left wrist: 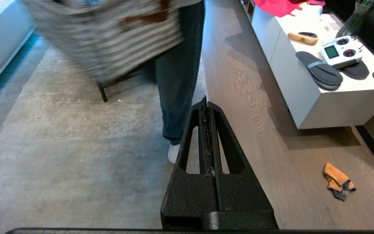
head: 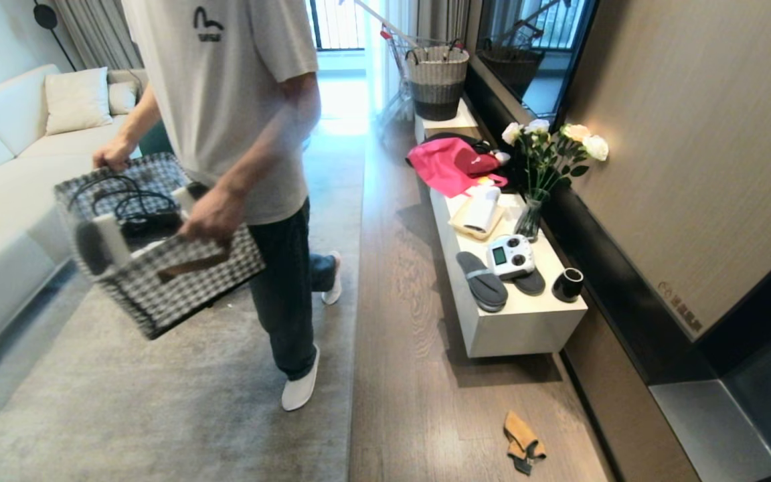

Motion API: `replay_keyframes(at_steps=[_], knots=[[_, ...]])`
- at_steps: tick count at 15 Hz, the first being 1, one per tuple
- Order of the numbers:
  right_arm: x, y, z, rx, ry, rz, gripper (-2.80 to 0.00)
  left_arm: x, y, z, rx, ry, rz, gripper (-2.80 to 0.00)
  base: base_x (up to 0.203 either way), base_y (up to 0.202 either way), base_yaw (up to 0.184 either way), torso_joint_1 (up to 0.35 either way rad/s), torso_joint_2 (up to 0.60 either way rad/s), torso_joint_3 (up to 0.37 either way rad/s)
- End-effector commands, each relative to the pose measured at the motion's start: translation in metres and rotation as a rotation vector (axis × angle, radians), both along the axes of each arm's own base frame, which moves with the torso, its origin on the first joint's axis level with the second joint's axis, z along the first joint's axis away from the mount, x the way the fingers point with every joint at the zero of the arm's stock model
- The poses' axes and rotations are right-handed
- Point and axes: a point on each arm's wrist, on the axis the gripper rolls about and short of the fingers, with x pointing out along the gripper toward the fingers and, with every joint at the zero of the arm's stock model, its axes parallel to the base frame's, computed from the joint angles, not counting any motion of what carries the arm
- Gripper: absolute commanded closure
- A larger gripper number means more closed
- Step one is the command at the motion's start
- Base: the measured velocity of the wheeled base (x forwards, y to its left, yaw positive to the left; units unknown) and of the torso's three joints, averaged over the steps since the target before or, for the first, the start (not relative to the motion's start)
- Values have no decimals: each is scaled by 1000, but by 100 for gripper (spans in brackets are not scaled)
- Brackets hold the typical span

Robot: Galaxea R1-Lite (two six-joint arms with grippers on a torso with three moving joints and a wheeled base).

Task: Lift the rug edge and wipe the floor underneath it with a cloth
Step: Pick up the rag

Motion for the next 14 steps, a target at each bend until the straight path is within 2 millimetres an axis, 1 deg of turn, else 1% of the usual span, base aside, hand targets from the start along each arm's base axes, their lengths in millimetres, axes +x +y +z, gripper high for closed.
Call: replay_keyframes(at_steps=[1,14], knots=[[0,0,0,-1,2,1,0,0,0,0,0,0,0,0,0,0,0,-137,321,186],[0,0,0,-1,2,1,0,0,0,0,0,0,0,0,0,0,0,-129,321,186]])
